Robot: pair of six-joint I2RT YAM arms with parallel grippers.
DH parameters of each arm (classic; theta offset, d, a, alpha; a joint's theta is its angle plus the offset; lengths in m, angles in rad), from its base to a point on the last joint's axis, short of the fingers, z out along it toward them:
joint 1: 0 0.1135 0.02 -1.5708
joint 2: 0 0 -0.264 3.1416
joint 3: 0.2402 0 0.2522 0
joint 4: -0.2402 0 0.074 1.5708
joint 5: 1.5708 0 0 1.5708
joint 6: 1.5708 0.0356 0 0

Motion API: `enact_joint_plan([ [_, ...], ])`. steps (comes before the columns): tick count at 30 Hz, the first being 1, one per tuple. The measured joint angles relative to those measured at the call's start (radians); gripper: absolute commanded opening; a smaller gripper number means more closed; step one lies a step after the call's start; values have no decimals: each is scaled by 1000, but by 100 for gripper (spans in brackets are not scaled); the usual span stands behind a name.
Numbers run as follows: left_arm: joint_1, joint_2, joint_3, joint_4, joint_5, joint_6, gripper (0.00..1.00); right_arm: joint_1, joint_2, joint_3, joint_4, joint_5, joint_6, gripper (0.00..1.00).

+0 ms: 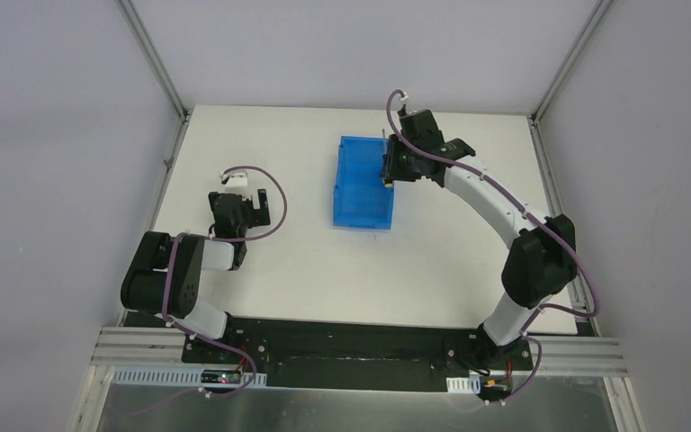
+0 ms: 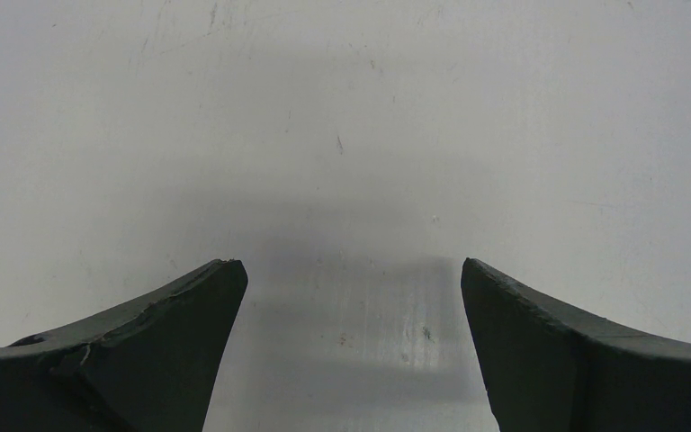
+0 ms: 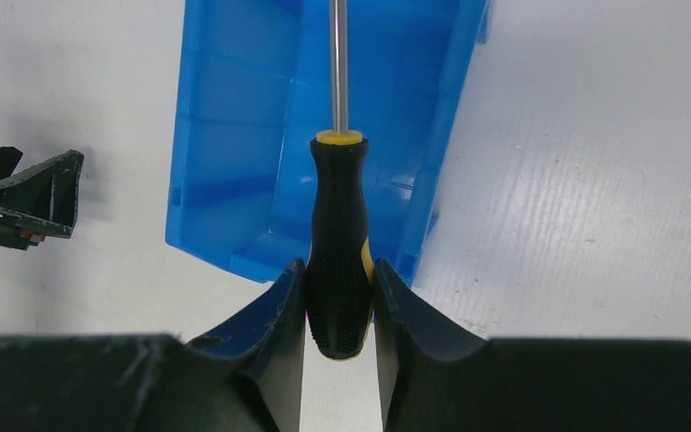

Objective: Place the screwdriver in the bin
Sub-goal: Place the screwdriver in the bin.

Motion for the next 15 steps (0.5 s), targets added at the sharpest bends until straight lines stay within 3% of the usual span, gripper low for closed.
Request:
enact_joint_plan([
  [15, 0, 0, 0, 0, 0, 0, 99, 115, 139, 69, 56, 102, 88, 12],
])
